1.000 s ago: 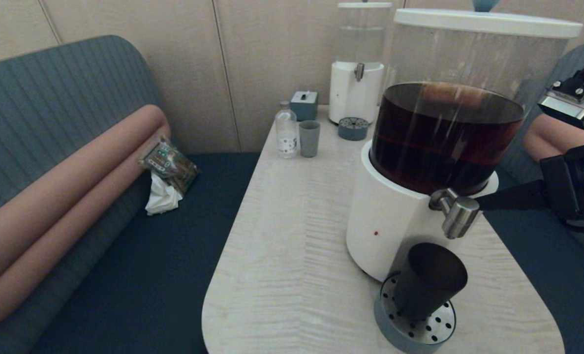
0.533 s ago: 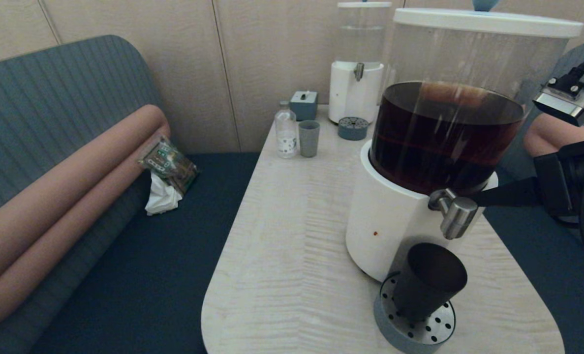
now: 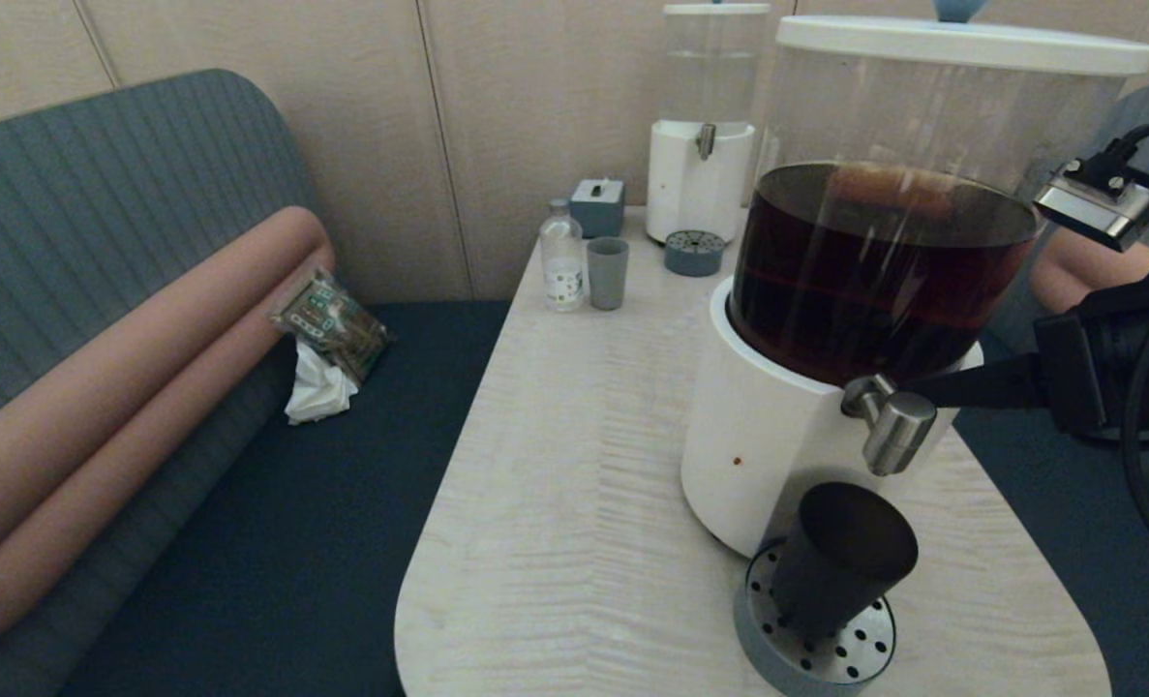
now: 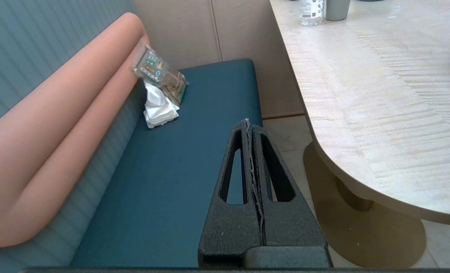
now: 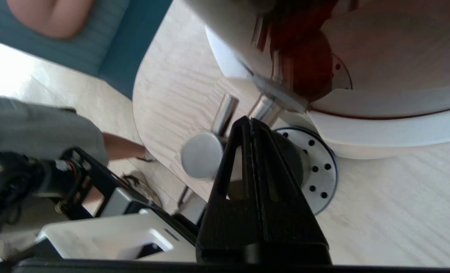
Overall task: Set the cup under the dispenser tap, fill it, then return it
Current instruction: Turn on the faucet
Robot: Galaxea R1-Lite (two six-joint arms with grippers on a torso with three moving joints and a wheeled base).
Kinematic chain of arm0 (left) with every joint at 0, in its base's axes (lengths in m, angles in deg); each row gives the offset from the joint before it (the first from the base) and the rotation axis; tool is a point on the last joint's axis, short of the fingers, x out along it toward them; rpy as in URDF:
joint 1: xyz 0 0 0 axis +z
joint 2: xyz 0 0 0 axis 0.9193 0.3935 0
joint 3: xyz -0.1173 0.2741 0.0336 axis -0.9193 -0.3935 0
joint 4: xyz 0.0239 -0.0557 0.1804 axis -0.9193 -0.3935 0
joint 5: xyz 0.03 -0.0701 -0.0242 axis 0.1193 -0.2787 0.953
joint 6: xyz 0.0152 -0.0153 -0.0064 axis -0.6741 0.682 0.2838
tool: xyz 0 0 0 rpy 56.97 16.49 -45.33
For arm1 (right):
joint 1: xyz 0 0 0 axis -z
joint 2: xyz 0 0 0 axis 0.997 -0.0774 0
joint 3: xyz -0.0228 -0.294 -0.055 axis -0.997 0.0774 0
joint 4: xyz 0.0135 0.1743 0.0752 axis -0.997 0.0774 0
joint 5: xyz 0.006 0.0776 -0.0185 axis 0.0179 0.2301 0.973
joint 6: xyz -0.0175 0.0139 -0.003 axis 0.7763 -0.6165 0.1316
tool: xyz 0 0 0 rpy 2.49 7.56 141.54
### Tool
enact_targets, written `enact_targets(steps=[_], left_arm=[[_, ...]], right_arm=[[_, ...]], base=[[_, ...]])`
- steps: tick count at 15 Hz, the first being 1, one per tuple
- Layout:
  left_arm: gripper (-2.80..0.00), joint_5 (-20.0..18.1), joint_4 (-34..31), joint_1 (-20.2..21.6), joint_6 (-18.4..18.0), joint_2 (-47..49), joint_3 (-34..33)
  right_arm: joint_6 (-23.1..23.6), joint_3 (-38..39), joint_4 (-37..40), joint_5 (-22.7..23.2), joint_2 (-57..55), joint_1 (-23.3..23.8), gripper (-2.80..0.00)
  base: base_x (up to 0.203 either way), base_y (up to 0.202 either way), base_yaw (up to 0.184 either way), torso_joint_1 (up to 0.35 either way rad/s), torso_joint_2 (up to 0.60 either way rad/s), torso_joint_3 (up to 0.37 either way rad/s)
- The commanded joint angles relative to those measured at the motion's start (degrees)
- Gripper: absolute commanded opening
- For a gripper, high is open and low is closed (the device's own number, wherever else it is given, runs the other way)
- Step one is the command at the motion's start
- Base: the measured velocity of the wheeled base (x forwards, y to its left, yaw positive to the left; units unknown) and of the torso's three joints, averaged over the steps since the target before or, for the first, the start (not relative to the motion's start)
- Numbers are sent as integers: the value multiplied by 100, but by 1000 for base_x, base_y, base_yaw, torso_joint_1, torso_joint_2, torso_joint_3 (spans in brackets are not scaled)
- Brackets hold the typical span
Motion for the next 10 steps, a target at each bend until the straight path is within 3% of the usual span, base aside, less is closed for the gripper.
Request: enact_targets(steps=[1,10], left_arm=[[-280,-3,8,2,0,7,-229],[-280,-3,8,2,-5,7,-229]], right_arm=[[13,21,44,42,13,-105,-280],[189,188,-200,36,105,-233,-280]], base=[[0,0,0,0,0,0],[0,0,0,0,0,0]])
